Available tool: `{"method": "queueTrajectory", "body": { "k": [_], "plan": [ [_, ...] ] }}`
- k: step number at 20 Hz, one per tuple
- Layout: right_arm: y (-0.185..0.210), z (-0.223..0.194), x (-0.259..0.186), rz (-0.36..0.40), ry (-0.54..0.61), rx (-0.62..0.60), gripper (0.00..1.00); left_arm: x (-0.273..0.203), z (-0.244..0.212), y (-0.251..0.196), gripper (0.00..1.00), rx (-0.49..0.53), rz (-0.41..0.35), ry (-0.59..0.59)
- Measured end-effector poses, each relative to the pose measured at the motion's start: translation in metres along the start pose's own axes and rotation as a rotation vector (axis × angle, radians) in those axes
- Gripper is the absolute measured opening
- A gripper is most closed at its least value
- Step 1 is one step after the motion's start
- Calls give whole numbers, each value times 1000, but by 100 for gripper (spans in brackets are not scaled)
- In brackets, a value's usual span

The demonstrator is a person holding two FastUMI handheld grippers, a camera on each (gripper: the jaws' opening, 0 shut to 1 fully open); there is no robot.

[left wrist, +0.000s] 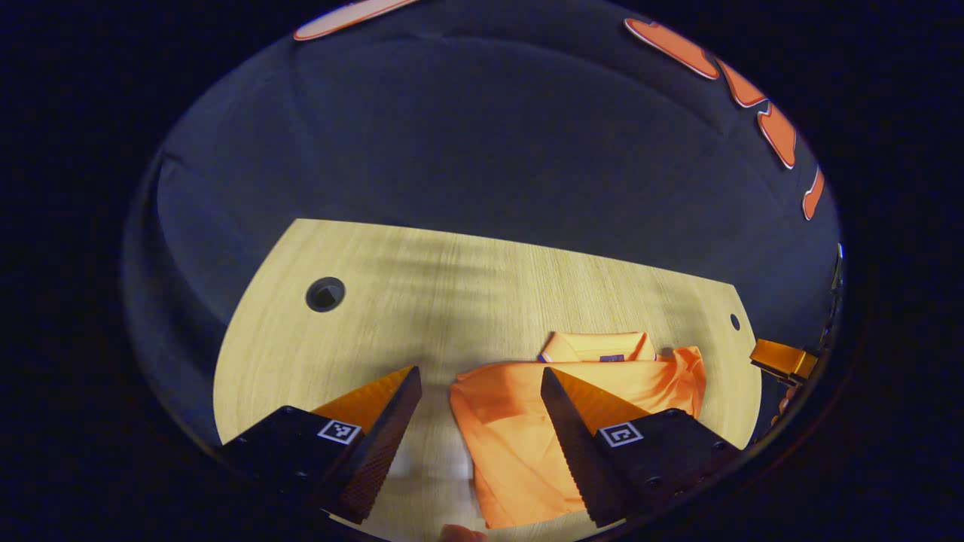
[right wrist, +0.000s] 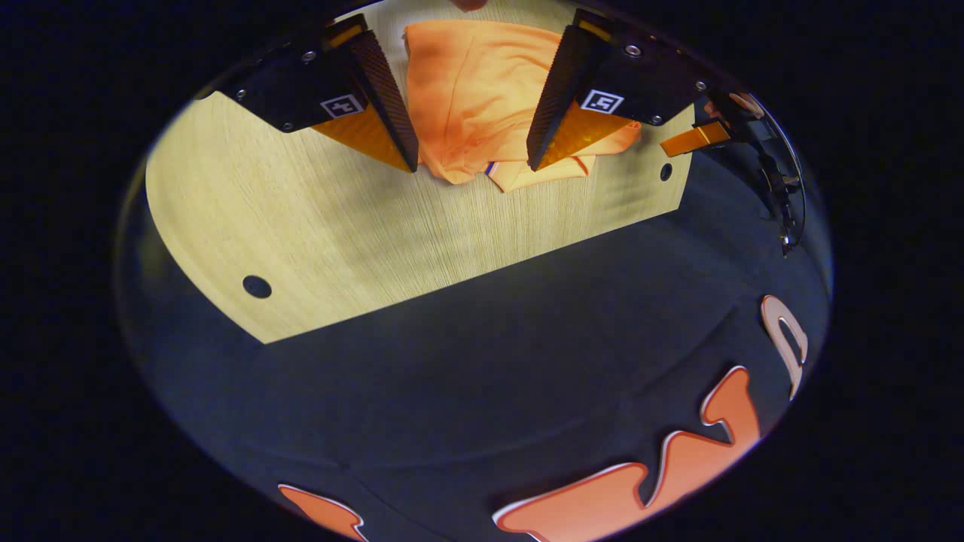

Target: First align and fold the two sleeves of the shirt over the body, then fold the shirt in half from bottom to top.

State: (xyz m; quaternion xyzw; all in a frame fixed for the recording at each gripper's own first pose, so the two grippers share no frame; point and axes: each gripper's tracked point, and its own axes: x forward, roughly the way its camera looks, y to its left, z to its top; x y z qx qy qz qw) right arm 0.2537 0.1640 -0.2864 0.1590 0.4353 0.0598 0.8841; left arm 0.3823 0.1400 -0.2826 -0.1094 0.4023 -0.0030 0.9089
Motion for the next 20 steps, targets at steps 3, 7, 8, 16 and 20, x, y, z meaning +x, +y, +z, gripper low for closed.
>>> {"method": "queueTrajectory", "body": {
  "k": [3, 7, 8, 16, 20],
  "plan": [
    [4, 8, -38, 12, -75, -35, 95, -41, 8, -6, 99, 41, 3, -97],
    [3, 0, -89, 20, -129, -112, 96, -101, 6, -29, 99, 91, -5, -234],
    [2, 0, -103, 17, -154, -133, 98, -117, 5, -35, 99, 105, -9, -261],
    [7, 16, -212, 52, -425, -251, 98, -228, -22, -65, 98, 137, -35, -474],
    [7, 13, -254, 71, -538, -279, 98, -284, -27, -83, 98, 135, -90, -655]
  ]
}}
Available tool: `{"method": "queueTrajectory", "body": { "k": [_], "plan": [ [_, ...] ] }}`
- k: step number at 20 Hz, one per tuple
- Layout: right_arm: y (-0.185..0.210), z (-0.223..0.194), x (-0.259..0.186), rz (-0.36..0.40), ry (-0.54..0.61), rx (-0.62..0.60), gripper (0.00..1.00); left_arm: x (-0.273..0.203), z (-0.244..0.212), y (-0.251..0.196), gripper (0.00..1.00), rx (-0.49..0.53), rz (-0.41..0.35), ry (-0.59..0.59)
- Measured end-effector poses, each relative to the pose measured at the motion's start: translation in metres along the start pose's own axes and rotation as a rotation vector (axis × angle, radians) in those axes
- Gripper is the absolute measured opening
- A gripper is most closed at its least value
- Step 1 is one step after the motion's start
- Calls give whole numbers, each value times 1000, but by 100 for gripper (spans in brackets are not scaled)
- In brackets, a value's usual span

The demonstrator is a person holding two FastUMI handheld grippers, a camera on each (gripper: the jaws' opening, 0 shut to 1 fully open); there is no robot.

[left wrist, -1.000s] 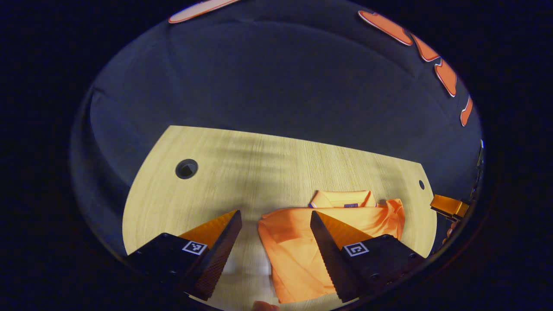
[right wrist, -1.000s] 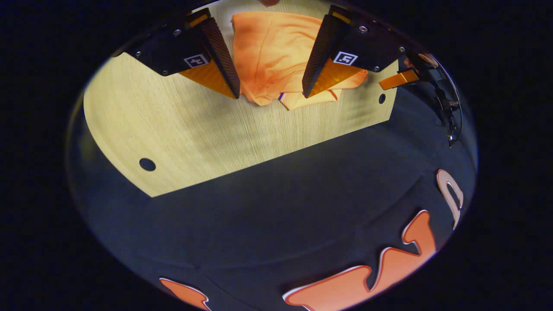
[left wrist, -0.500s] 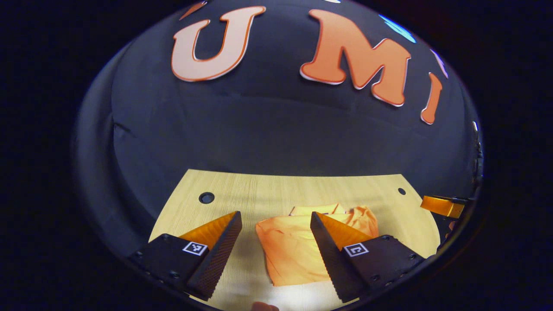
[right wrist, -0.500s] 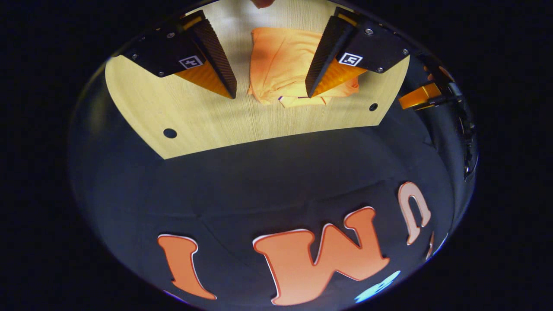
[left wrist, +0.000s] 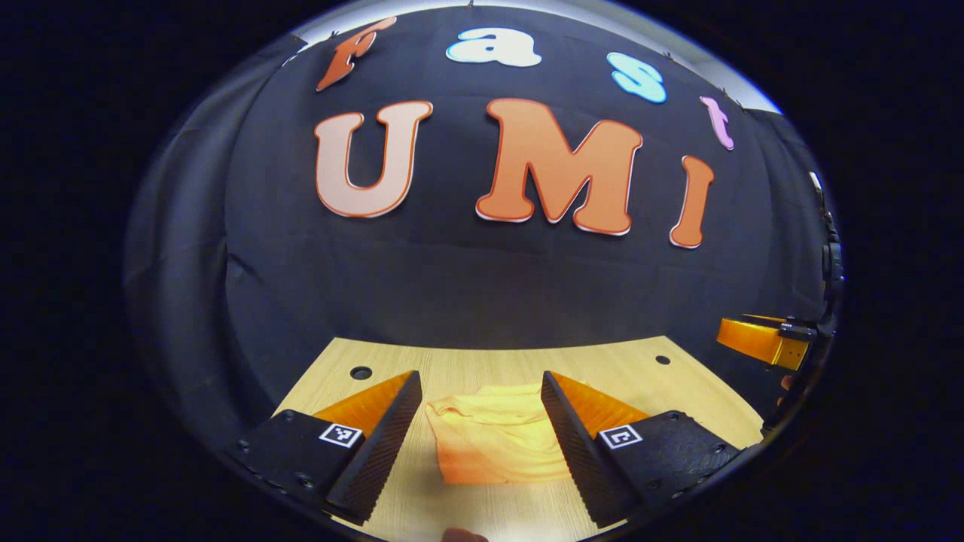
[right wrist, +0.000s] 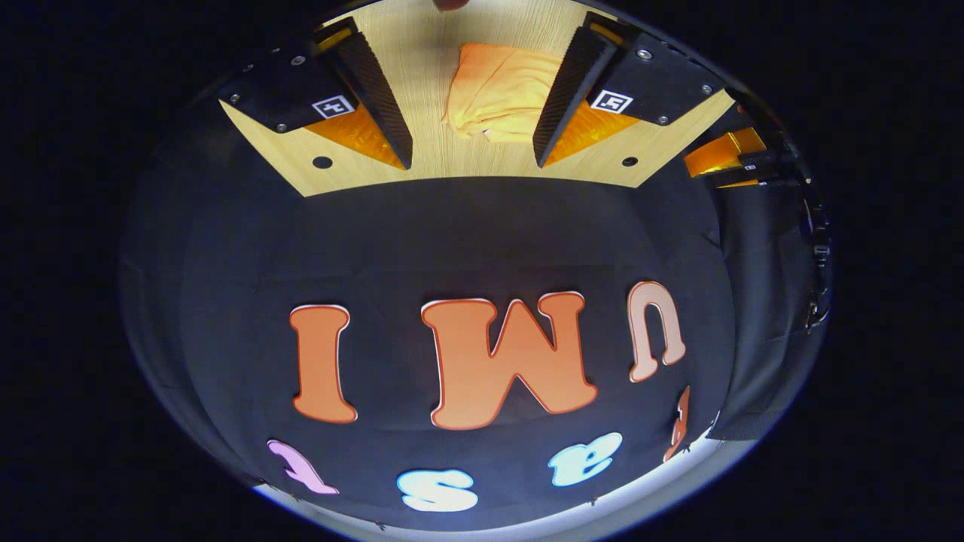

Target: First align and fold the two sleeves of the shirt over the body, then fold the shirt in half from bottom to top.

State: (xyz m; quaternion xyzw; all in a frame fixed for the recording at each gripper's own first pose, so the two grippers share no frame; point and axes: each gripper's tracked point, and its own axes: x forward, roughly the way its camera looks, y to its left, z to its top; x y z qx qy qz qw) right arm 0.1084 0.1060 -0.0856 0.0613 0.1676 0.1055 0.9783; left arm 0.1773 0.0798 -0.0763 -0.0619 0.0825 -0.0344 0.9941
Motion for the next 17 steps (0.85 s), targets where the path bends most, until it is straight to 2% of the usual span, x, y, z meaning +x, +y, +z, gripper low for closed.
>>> {"method": "queueTrajectory", "body": {
  "k": [2, 4, 8, 13, 15, 17],
  "plan": [
    [4, 3, -15, 17, -26, 11, 98, -20, 13, -14, 98, 4, 0, -88],
    [6, 3, -28, 38, -73, -8, 98, -34, 13, -21, 98, 30, 11, -125],
    [15, 2, -59, 80, -139, -40, 98, -73, 11, -43, 98, 78, 45, -129],
    [29, -15, -97, 140, -168, -26, 100, -117, -22, -66, 98, 30, 60, -101],
    [32, -21, -108, 150, -178, -43, 98, -129, -26, -60, 98, 29, 113, -104],
    [37, -29, -118, 167, -178, -61, 98, -142, -29, -64, 98, 14, 129, -113]
  ]
}}
